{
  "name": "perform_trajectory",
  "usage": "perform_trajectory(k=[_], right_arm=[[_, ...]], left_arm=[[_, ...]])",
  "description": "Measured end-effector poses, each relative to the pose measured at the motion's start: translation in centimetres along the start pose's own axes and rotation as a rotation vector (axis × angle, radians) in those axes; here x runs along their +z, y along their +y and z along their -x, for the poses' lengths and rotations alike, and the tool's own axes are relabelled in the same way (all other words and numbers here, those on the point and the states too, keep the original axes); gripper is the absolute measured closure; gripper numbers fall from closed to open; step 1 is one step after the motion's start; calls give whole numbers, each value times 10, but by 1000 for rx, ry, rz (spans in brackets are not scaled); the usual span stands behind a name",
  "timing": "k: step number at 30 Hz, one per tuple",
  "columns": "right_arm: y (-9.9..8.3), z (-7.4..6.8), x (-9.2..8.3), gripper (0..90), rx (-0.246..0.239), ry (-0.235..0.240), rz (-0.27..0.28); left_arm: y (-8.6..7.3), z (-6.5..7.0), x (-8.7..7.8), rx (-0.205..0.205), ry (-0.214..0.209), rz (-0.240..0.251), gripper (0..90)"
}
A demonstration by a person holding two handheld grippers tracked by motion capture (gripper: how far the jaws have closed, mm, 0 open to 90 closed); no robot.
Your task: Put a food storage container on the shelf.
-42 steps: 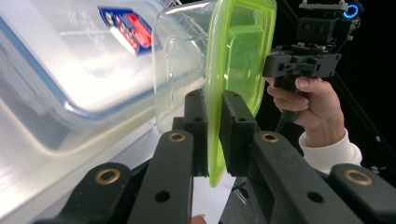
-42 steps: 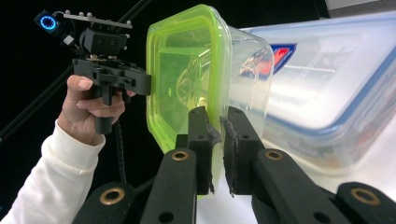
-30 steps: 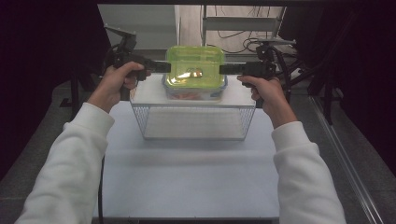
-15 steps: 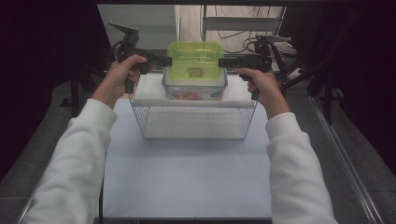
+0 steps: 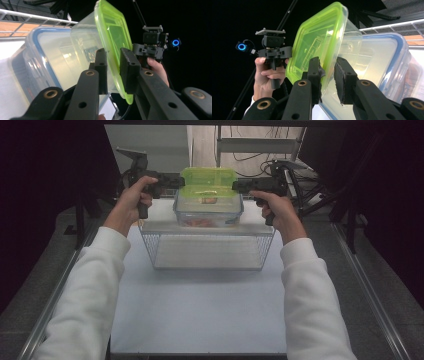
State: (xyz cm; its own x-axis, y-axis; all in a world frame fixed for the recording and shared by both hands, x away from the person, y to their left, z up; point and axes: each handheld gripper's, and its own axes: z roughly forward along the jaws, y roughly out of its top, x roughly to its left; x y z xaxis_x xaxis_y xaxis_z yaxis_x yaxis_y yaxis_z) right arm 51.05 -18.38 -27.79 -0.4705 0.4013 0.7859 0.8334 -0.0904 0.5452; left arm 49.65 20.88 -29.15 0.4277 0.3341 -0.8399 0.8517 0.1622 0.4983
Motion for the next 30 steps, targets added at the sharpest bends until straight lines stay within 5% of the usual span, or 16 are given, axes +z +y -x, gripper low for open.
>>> perform_trajectory(k=[10, 17, 23, 30], right_arm=[[-2, 0, 0, 712, 23, 1, 3], [-4, -3, 1, 641, 15, -26, 3], [-3, -10, -8, 506, -41, -65, 48], [-5, -19, -17, 462, -124, -89, 46]], left_arm=[[0, -4, 3, -5, -1, 10, 741], [0, -3, 6, 16, 27, 12, 588], [0, -1, 5, 45, 43, 25, 399], [-6, 12, -1, 133, 84, 43, 319]])
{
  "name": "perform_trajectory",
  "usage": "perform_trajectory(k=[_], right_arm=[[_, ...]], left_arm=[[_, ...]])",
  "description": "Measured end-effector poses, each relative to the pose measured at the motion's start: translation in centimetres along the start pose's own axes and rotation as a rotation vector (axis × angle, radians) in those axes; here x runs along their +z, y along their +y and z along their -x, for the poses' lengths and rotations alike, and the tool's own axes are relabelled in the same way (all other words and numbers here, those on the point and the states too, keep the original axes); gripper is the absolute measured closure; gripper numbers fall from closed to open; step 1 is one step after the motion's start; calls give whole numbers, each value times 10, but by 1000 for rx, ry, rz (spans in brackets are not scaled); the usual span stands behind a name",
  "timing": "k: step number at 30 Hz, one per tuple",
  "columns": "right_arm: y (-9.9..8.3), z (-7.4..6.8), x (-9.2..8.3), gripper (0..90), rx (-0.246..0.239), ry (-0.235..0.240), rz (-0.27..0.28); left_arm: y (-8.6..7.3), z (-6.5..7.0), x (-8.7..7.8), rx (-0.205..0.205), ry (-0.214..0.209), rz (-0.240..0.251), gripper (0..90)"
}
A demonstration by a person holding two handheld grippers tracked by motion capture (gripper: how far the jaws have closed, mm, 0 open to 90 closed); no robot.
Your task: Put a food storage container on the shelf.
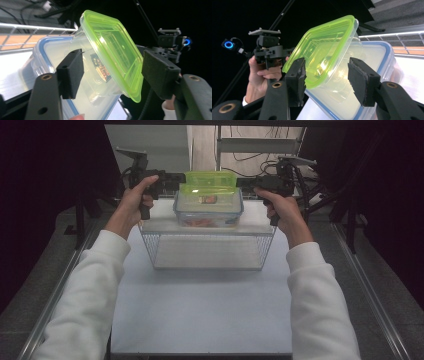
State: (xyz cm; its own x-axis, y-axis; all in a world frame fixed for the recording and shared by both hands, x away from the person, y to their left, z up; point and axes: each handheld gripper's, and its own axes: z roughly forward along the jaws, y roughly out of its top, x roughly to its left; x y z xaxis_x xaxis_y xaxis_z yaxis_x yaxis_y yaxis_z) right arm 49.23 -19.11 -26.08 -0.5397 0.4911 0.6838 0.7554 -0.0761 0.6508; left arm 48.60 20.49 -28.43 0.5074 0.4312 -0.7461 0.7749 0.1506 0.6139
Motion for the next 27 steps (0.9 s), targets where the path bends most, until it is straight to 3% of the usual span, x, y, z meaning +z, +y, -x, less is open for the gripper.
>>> perform_trajectory(k=[3, 7, 15, 23, 27], right_arm=[[-3, -6, -2, 428, -36, -3, -3], [-7, -15, -6, 394, -96, 2, -7], [-24, -24, -20, 354, -192, -8, -32], [-56, -25, -36, 341, -280, -28, -59], [-79, -21, -43, 336, -321, -22, -74]], left_arm=[[-4, 6, -5, 49, 37, 3, 280], [-11, 16, -12, 111, 46, -11, 242], [-32, 23, -30, 176, 66, -19, 217], [-74, 30, -42, 274, 102, -35, 216], [-101, 36, -46, 349, 133, -48, 218]])
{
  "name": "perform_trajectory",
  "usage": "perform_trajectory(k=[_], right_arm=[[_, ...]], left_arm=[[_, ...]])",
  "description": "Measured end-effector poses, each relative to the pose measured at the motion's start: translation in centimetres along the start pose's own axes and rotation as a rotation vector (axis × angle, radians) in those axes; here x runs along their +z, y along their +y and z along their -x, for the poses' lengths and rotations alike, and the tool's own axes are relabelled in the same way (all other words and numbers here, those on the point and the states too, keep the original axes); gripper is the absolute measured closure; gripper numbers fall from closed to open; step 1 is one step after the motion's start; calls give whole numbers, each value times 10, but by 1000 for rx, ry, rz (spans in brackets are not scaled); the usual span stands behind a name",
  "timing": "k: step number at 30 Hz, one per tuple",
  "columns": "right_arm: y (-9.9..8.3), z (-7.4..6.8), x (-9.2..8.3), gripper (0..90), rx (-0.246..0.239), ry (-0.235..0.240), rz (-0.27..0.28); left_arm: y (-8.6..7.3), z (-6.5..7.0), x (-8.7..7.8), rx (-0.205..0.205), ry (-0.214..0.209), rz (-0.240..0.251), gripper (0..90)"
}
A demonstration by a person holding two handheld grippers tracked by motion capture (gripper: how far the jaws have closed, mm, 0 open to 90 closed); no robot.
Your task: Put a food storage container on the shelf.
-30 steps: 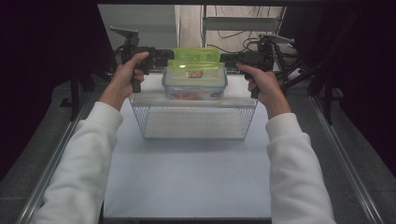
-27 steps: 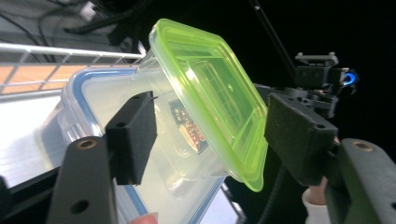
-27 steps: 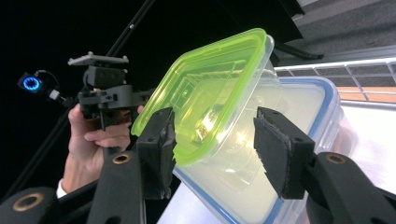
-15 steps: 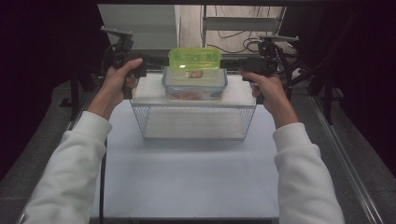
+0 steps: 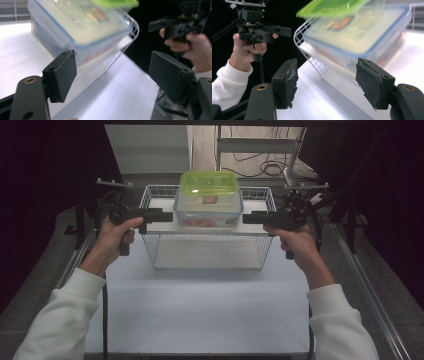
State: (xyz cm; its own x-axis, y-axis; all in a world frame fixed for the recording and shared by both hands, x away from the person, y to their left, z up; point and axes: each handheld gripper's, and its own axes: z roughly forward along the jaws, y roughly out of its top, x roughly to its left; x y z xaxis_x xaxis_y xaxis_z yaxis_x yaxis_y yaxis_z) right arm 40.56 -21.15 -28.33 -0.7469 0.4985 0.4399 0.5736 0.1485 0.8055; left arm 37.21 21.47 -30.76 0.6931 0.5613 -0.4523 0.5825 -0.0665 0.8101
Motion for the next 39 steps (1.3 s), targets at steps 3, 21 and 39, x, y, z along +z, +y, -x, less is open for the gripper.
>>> perform_trajectory(k=[3, 21, 39], right_arm=[[-17, -3, -4, 335, -20, -4, -8], [-136, -2, -3, 332, -96, -46, -123], [-188, 10, 26, 321, -108, -74, -215]], left_arm=[[-21, 9, -3, 26, 5, 0, 222], [-134, 29, 19, 52, 68, -114, 235], [-181, 20, 46, 101, 181, -261, 236]])
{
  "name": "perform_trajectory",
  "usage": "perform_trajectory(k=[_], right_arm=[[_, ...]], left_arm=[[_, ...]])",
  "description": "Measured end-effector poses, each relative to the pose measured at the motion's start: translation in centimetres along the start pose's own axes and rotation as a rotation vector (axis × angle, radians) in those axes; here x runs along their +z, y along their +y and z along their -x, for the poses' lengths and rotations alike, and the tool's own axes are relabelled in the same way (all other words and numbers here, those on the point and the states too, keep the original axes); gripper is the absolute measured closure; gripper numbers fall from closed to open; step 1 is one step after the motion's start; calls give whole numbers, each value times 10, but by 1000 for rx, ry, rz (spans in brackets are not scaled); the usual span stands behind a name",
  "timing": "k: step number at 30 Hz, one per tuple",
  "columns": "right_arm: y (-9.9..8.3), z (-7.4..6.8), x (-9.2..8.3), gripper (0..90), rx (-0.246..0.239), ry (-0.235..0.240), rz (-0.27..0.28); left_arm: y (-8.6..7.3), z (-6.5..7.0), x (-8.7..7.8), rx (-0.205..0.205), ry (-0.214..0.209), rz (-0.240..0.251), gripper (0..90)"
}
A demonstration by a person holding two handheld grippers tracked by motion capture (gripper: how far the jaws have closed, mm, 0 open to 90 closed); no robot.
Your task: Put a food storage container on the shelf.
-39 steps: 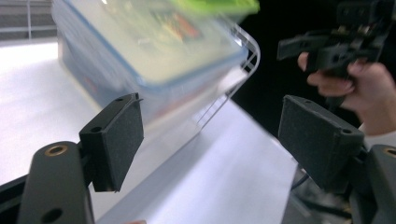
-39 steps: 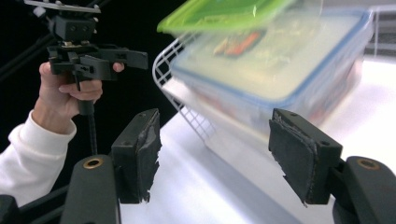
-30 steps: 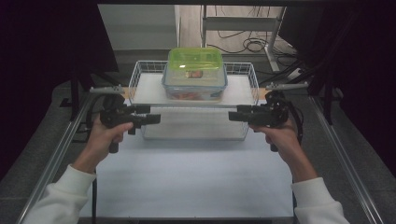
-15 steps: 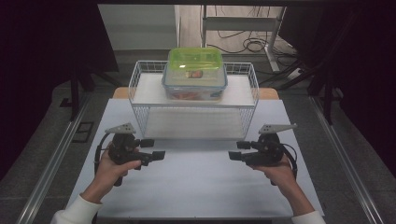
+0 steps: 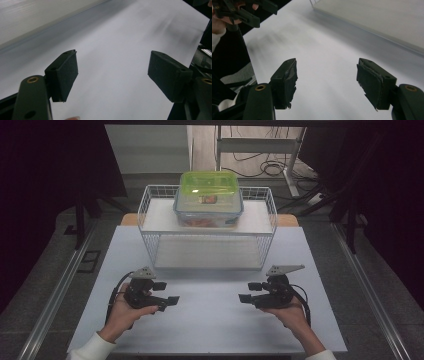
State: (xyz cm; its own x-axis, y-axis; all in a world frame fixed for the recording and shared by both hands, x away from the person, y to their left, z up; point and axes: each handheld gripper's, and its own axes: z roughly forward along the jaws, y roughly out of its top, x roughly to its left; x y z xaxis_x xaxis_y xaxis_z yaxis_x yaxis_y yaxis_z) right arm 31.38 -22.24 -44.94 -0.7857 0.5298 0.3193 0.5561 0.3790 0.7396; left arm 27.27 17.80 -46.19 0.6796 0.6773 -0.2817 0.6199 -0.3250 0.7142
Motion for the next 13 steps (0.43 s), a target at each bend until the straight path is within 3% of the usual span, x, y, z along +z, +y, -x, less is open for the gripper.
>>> perform_trajectory(k=[13], right_arm=[[-4, 3, -1, 295, 18, -23, 20]], left_arm=[[-1, -5, -4, -25, 0, 23, 233]])
